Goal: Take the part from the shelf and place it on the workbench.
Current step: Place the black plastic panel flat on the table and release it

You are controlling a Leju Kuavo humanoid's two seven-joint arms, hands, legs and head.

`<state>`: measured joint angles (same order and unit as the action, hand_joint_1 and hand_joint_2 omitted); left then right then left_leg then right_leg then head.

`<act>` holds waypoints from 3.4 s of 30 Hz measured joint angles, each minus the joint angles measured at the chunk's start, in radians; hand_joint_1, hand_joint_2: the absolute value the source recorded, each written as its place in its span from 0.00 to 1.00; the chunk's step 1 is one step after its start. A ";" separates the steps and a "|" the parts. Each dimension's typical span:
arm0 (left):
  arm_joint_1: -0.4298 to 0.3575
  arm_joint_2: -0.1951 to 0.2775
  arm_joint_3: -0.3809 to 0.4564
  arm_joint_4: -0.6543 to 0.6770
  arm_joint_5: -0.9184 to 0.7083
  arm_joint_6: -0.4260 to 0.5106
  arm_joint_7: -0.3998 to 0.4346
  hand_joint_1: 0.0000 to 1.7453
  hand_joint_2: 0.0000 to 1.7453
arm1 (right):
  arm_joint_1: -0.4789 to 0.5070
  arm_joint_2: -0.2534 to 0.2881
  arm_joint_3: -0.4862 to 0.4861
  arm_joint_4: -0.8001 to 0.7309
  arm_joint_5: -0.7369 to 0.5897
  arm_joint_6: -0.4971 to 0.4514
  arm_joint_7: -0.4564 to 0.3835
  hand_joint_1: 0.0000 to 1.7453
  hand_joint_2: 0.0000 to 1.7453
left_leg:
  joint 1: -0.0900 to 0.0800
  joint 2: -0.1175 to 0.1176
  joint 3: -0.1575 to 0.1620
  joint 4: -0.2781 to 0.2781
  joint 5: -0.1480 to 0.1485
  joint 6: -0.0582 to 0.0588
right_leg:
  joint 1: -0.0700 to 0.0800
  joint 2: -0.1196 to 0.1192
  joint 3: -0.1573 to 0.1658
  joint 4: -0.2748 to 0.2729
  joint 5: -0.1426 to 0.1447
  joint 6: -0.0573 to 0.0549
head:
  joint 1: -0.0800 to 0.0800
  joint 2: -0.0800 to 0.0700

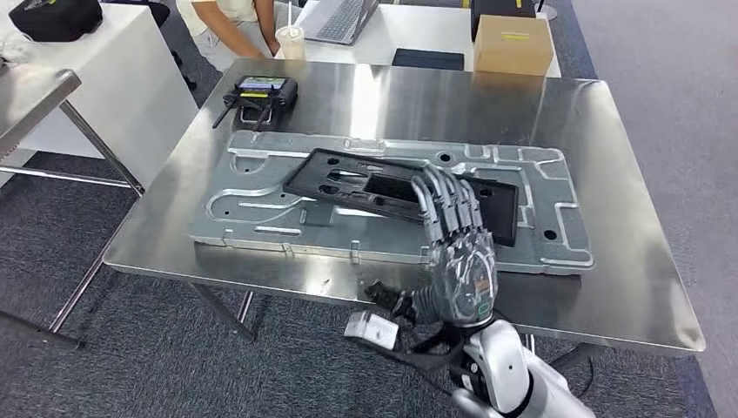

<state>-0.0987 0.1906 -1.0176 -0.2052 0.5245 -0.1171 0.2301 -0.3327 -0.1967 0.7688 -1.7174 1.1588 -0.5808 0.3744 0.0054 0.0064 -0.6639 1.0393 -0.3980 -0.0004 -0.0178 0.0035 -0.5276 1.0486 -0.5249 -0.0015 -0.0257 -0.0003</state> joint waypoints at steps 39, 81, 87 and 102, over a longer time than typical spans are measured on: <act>0.003 -0.027 0.008 0.000 -0.073 0.054 -0.095 0.00 1.00 | 0.180 0.043 0.162 -0.099 -0.726 0.113 -0.274 0.00 1.00 | 0.014 0.001 0.029 0.169 -0.137 -0.035 | 0.004 -0.007 -0.057 -0.037 0.075 -0.022 | -0.008 0.000; -0.007 -0.042 -0.009 0.000 -0.098 0.006 -0.099 0.00 0.00 | 0.323 0.154 -0.322 0.797 -1.292 0.420 -0.250 0.00 0.00 | -0.005 0.006 0.138 -0.067 -0.078 0.049 | 0.008 -0.005 -0.157 0.110 -0.021 0.024 | -0.002 0.000; -0.008 -0.044 -0.046 0.000 -0.104 0.011 -0.103 0.00 0.00 | 0.317 0.190 -0.403 0.984 -1.299 0.429 -0.241 0.00 0.00 | -0.008 0.006 0.036 -0.025 -0.032 0.043 | 0.008 -0.006 -0.035 0.111 0.003 0.024 | 0.000 0.000; -0.015 -0.048 -0.174 0.000 -0.163 0.018 -0.135 0.00 0.00 | 0.298 0.269 -0.559 1.383 -1.383 0.628 -0.224 0.00 0.00 | -0.001 0.001 0.083 0.141 -0.136 -0.003 | 0.016 -0.011 -0.092 -0.019 0.084 -0.028 | -0.004 0.000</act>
<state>-0.1141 0.1429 -1.1920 -0.2052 0.3618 -0.0989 0.0953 -0.0344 0.0722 0.2102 -0.3349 -0.2237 0.0476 0.1505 0.0048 0.0071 -0.5812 1.1802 -0.5336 -0.0034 -0.0020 -0.0077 -0.6198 1.0293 -0.4411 -0.0294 -0.0294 -0.0003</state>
